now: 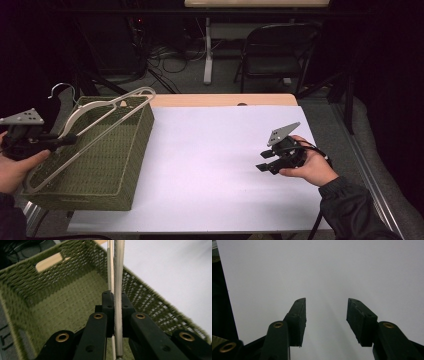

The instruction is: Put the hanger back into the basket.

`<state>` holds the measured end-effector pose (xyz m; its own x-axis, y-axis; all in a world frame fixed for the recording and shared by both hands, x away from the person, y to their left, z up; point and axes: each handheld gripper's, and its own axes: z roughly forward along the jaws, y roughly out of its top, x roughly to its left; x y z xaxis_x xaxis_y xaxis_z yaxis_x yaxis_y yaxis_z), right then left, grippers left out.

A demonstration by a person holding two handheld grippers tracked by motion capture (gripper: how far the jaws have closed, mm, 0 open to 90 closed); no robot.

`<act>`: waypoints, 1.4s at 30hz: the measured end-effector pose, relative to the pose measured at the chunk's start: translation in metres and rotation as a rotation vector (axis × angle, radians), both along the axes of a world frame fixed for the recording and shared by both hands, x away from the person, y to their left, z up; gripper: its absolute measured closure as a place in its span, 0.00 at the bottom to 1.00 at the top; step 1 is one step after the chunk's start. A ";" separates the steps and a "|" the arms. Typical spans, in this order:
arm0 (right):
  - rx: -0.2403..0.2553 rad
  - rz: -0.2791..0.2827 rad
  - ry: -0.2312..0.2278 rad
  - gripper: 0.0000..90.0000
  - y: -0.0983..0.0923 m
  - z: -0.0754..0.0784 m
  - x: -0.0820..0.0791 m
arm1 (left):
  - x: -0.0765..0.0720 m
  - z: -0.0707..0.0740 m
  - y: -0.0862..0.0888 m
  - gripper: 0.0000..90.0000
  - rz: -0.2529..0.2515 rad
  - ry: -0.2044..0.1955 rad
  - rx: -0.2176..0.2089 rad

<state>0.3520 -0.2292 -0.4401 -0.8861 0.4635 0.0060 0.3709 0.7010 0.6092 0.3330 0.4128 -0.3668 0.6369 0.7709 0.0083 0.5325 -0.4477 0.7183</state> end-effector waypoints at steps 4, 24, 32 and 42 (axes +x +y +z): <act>0.023 -0.009 -0.013 0.56 0.001 -0.003 0.000 | 0.002 -0.008 0.013 0.97 0.031 0.015 0.009; -0.008 -0.006 0.009 0.56 0.001 -0.006 0.001 | 0.007 -0.028 0.028 0.97 0.070 0.037 0.070; -0.018 -0.009 0.016 0.56 0.001 -0.009 0.001 | 0.018 -0.032 0.017 0.97 0.060 0.046 0.099; -0.008 -0.017 0.020 0.56 -0.004 -0.013 0.000 | 0.031 -0.051 0.004 0.97 0.038 0.063 0.148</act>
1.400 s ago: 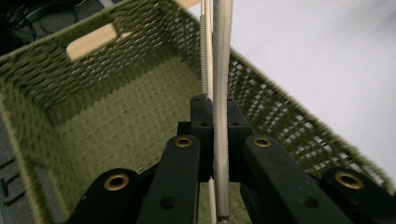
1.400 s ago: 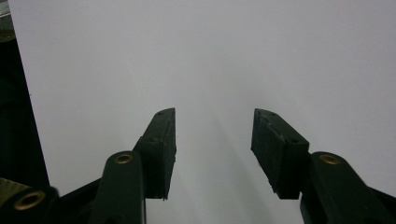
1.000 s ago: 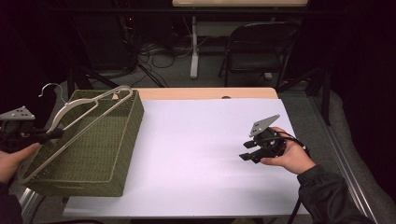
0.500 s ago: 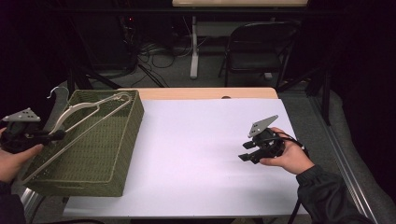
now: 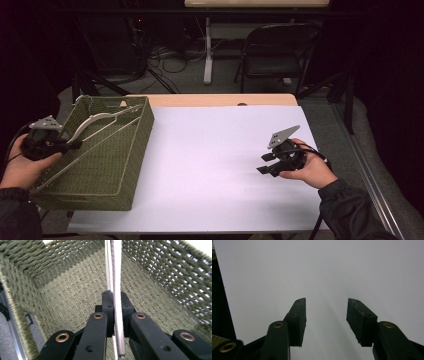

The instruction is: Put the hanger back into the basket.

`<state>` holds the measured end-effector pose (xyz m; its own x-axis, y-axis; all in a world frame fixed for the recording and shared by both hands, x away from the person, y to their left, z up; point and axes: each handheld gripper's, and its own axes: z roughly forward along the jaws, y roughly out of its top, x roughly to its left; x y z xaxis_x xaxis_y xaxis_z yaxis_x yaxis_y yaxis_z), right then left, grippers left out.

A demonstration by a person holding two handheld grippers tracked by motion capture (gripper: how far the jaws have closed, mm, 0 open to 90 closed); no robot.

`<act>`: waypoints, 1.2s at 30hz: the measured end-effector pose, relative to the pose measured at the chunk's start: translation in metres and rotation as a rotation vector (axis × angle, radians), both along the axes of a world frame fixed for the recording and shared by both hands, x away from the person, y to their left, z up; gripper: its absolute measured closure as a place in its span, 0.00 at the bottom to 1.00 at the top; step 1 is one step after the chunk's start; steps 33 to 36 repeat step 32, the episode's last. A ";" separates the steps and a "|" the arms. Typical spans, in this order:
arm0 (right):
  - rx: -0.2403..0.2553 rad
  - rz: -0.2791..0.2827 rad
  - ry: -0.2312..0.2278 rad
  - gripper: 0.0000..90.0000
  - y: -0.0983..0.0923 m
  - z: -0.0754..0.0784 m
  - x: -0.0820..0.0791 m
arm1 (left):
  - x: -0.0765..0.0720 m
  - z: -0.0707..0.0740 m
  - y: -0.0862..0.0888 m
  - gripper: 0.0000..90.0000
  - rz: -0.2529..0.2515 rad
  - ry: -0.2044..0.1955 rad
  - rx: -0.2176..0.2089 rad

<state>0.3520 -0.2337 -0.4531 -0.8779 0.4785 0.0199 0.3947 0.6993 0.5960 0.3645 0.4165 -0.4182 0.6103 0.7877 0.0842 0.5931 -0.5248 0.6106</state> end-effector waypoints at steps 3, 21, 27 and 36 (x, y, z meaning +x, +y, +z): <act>0.011 -0.007 0.004 0.56 -0.002 0.000 -0.001 | 0.002 -0.010 -0.001 0.96 0.000 0.016 -0.007; -0.008 0.000 0.004 0.56 0.001 -0.004 -0.001 | 0.001 -0.054 0.010 0.85 0.083 0.096 -0.006; 0.017 -0.003 -0.007 0.56 0.001 -0.005 -0.003 | -0.013 -0.039 0.015 0.59 0.108 0.007 -0.063; 0.004 -0.010 0.004 0.56 -0.003 -0.006 -0.006 | -0.037 -0.013 0.015 0.50 0.147 -0.088 -0.098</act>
